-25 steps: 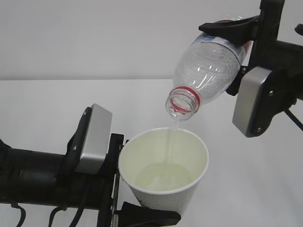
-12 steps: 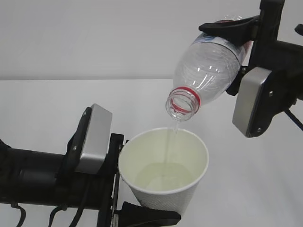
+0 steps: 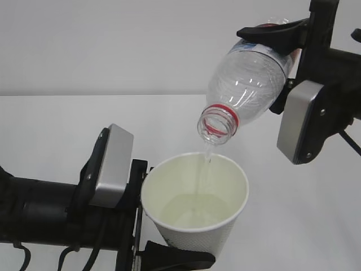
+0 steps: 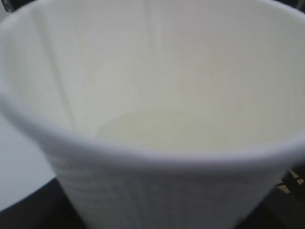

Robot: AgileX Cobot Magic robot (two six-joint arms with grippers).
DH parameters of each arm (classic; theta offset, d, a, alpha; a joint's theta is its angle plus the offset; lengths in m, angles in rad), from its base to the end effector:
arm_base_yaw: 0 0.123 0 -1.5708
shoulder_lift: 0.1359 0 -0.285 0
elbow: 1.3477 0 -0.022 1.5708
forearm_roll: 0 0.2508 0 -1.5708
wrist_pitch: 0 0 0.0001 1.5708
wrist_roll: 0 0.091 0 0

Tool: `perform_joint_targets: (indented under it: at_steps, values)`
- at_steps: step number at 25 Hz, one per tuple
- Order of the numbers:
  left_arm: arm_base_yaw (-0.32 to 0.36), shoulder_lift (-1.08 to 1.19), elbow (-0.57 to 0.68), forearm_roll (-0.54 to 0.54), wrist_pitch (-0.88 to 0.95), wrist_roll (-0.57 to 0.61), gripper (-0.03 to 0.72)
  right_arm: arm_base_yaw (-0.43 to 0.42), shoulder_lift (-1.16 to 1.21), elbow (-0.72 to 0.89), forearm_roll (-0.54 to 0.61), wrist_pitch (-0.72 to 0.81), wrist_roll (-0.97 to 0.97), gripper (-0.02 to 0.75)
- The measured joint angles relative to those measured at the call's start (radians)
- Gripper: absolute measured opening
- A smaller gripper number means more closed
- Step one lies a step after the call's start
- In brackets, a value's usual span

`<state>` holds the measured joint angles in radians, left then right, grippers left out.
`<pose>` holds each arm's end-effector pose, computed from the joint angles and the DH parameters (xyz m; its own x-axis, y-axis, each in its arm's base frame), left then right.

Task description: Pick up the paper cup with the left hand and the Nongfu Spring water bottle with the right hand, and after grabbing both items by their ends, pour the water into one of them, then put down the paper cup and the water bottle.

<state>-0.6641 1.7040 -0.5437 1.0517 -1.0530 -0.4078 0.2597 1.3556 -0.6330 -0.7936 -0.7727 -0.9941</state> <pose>0.1710 -0.2210 0.1669 0.0275 0.2296 -0.9729 0.9994 0.0125 0.0312 0.2505 0.1134 0.2731 0.7042 -0.7091 0.0347 0.0025 -0.0464 -0.9989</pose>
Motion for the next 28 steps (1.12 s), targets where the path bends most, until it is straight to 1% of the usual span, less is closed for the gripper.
perform_joint_targets:
  at_steps: [28]
  values:
    - [0.000, 0.000, 0.000, 0.000, 0.000, 0.000, 0.544, 0.000, 0.000, 0.000, 0.000, -0.013, -0.012, 0.448]
